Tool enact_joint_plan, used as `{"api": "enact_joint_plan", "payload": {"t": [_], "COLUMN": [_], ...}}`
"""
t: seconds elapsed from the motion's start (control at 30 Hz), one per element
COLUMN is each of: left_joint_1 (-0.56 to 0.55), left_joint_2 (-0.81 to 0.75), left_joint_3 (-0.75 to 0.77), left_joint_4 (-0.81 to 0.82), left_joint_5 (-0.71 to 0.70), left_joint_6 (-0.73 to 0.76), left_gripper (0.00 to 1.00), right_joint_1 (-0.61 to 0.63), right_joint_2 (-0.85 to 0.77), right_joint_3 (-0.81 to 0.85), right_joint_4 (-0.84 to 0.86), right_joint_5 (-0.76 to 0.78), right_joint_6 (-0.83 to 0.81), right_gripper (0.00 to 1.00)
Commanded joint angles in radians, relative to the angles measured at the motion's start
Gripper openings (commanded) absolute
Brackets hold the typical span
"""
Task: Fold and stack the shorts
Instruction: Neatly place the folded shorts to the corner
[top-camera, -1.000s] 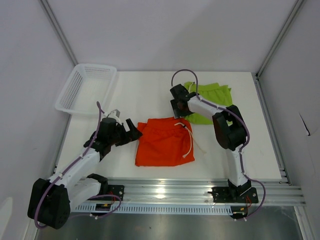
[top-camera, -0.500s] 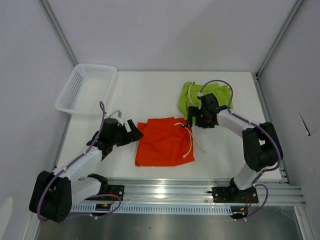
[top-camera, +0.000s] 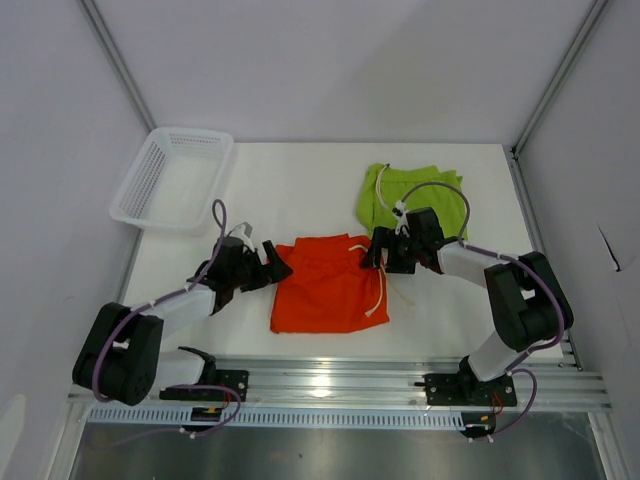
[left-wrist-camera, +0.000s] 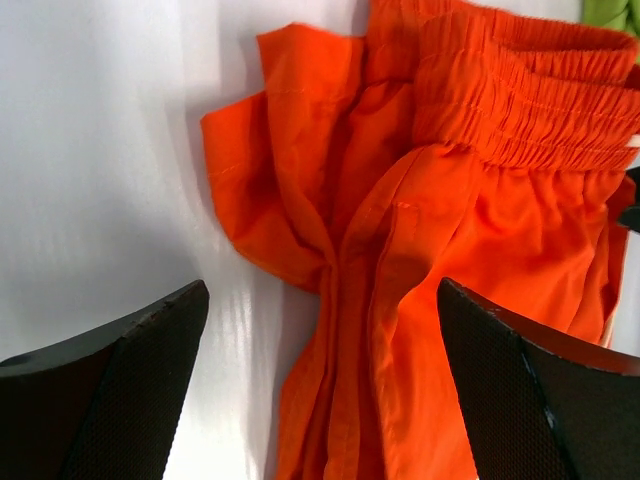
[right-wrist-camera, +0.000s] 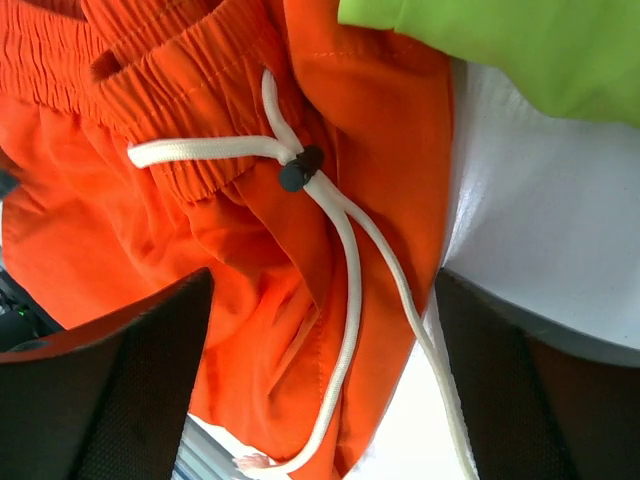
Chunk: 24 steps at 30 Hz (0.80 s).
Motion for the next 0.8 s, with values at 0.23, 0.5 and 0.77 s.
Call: {"api": "enact_joint_plan", "payload": {"t": [0.23,0.5,0.77], "left_joint_1": [0.003,-0.001,-0.078], "left_joint_2": [0.091,0.137,0.102], "left_joint_3": [-0.033,-0.044,-0.064], "left_joint_4": [0.165,0.248,0.320], "left_joint_5": [0.029,0.020,-0.074], "left_joint_6": [0.028,0.006,-0.012], "left_gripper": [0.95,0.79,0.57], "right_joint_1": [0.029,0.049,0.102], "right_joint_2": [0.004,0.025,0.061], "right_joint_3": [-0.039,-0.038,0.022], "right_joint_4": [0.036,0.099,0.099], "right_joint_5": [-0.004,0.043,0.123], "right_joint_6": [0.002,0.030,0.030], "right_gripper": [0.67,0.58,0.42]}}
